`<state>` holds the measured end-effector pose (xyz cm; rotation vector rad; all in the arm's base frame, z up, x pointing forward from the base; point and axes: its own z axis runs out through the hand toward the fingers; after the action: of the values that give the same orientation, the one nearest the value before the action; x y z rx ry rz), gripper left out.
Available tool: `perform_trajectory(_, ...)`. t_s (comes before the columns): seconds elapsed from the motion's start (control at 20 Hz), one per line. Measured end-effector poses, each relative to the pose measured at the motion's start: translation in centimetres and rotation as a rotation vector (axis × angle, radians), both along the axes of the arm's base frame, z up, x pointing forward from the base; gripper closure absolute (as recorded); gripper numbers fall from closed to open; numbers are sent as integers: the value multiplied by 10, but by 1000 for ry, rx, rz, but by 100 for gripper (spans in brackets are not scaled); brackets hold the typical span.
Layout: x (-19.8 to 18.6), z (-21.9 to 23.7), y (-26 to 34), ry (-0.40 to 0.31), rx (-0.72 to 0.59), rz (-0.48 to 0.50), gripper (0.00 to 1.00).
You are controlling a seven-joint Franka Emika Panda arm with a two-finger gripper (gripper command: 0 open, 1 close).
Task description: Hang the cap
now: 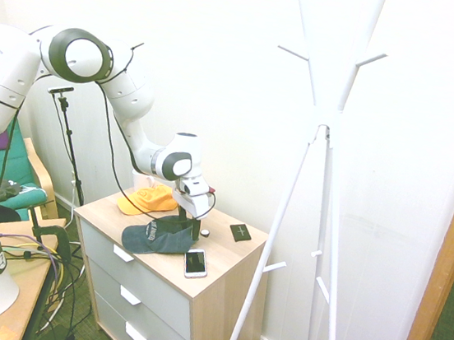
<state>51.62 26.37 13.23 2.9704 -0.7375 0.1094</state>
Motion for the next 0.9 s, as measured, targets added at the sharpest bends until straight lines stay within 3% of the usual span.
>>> perform_trajectory(0.9,-5,-2,9,-6,-14,20,100)
